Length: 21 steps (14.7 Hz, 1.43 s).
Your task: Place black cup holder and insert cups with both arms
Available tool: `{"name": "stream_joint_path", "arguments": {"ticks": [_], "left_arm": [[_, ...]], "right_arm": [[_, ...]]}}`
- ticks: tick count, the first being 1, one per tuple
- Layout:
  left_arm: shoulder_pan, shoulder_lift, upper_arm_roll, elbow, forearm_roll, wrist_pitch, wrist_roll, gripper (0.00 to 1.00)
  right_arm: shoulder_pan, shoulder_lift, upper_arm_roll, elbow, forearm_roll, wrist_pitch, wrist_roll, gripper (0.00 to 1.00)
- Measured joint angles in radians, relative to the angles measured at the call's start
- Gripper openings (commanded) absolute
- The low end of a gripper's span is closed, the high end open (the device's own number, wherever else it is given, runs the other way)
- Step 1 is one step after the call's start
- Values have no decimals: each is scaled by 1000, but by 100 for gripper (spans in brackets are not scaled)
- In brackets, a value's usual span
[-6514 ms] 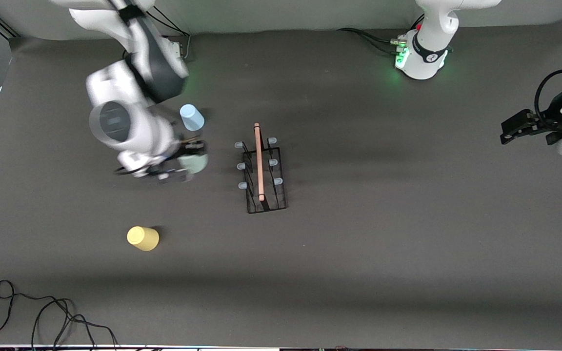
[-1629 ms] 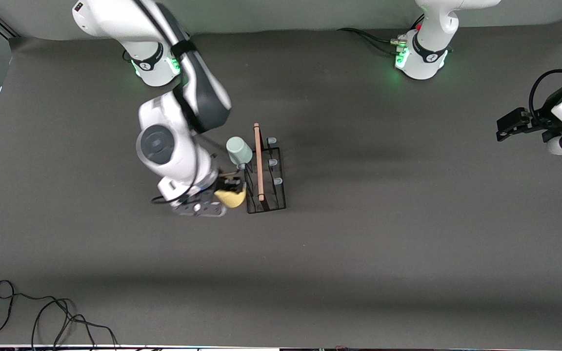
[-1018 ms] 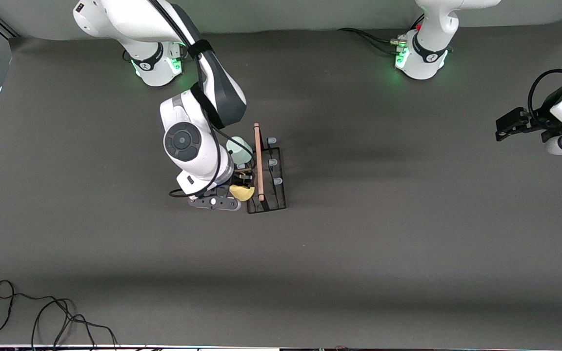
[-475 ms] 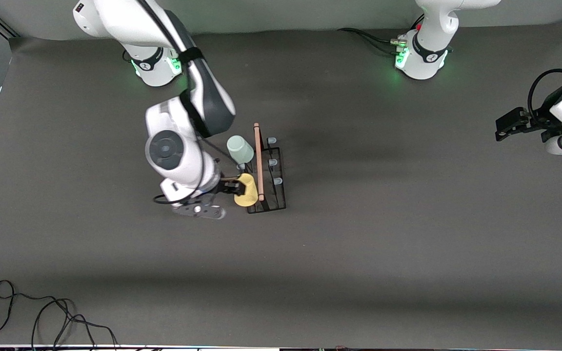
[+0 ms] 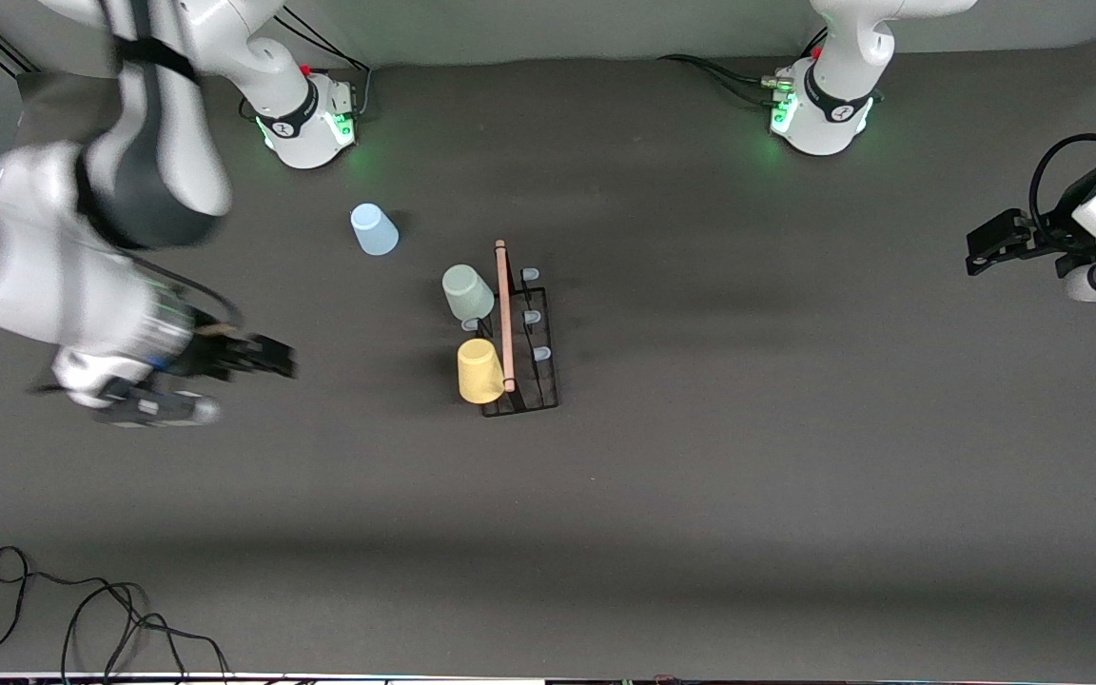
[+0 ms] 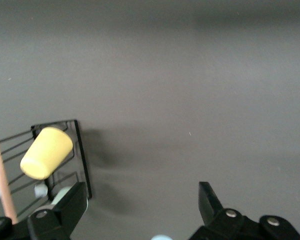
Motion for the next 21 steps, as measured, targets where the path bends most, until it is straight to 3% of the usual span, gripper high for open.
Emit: {"name": "stream_joint_path", "arguments": {"ticks": [5,9,12,14,18,21], "left_arm": [[0,0,-1,0,0,0,0,100],[0,0,-1,0,0,0,0,100],[0,0,-1,0,0,0,0,100],[0,0,-1,0,0,0,0,100],[0,0,-1,0,0,0,0,100],[0,0,-1,0,0,0,0,100]], "right_arm": [[23,-74,-34,-17,-34,-30,-6,100],[93,-74,-8,38,-136,-25,102,100],[52,-74,44,46,-150,-26,127,100],[-98,-79,157,49,-153,-38,132,100],[-523,-103,514,53,-215,-42,132,100],[-800,-146,815,46,-282,-80,132,100]]}}
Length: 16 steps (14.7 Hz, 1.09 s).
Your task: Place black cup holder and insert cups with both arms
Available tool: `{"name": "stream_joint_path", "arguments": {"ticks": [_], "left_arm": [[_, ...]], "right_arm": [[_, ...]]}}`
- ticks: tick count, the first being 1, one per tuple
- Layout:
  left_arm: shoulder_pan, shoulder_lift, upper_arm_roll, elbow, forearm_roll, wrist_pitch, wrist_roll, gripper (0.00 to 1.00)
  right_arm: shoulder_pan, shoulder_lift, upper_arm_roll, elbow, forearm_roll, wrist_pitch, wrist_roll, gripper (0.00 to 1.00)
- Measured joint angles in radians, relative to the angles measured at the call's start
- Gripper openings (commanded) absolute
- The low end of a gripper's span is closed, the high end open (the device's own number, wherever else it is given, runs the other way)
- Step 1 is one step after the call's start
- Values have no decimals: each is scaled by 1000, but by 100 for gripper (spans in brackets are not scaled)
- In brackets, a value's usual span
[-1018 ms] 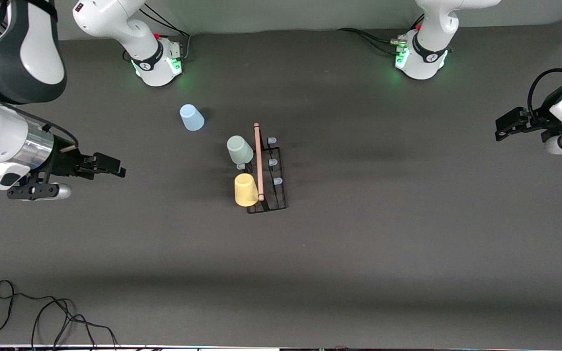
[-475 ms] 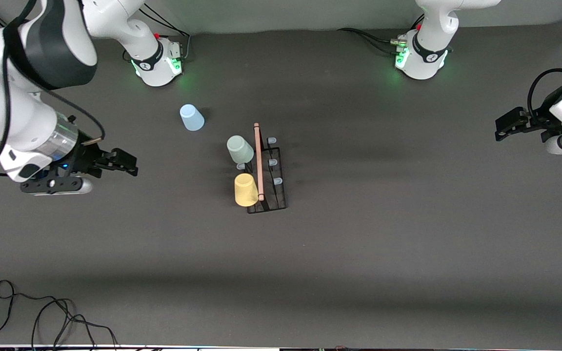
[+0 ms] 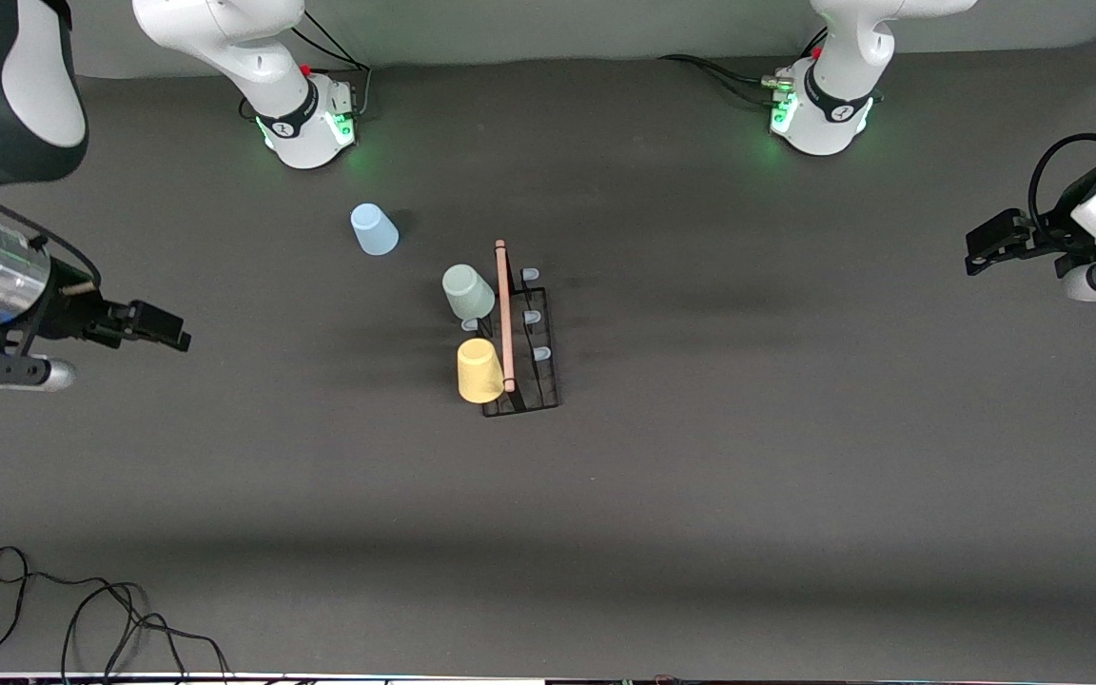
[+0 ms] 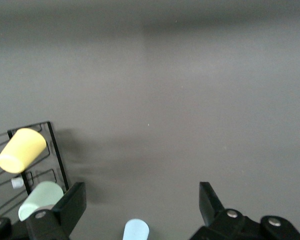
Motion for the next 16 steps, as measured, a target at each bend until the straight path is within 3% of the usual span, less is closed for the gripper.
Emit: {"name": "stream_joint_path", "arguments": {"ticks": [2,9,16], "left_arm": [[0,0,0,0,0,0,0,100],[0,0,0,0,0,0,0,100],[0,0,0,0,0,0,0,100]], "right_arm": [[-59,-29,76,-18,-10,-8,3,100],[-110,-61,79,-76,28,7,3,100],[-113,-65,95,-10,-61,-53,-2,100]]}}
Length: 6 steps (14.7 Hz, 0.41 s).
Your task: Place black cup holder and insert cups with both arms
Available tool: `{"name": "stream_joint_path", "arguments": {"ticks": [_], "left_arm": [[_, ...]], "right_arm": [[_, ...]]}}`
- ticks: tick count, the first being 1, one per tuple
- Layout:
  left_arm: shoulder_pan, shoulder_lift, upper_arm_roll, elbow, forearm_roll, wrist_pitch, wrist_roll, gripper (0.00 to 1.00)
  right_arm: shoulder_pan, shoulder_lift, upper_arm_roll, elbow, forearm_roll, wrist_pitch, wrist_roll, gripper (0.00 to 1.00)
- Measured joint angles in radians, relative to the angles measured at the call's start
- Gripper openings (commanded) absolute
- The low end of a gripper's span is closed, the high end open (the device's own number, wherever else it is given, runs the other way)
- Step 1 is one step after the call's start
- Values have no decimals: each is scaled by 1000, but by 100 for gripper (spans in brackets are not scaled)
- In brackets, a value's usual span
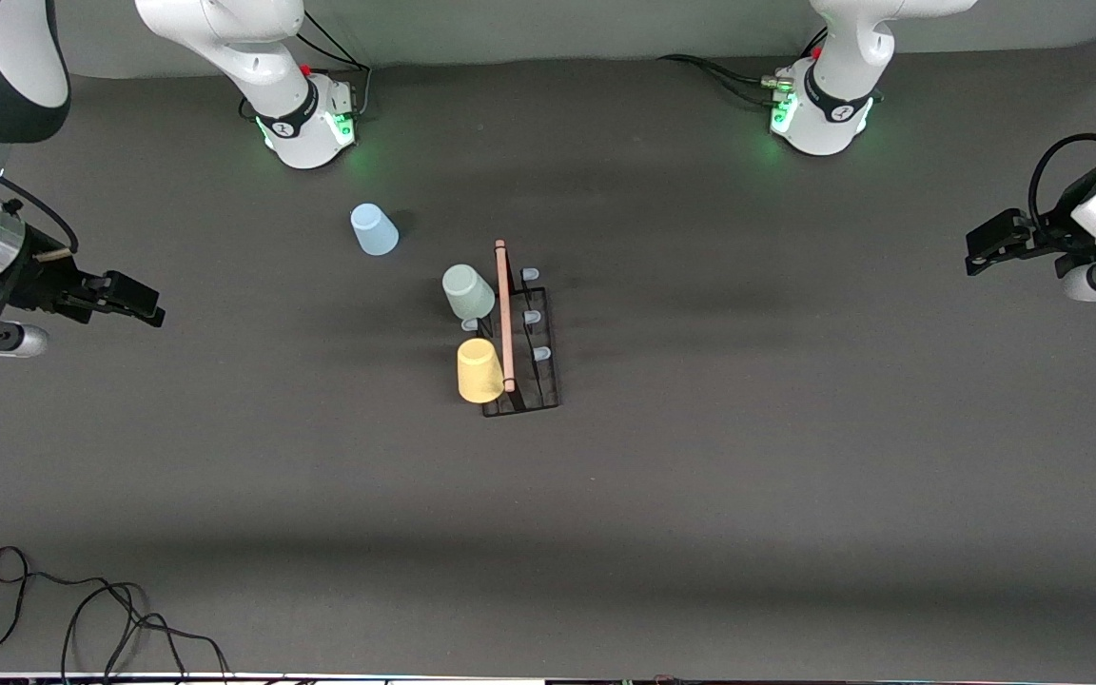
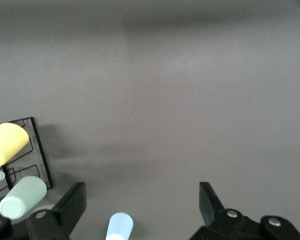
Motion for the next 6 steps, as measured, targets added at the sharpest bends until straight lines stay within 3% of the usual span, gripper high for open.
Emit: {"name": "stream_joint_path", "arguments": {"ticks": [6], "left_arm": [[0,0,0,0,0,0,0,100]], "right_arm": [[0,-4,30,61,-33,-70,-2,100]]}}
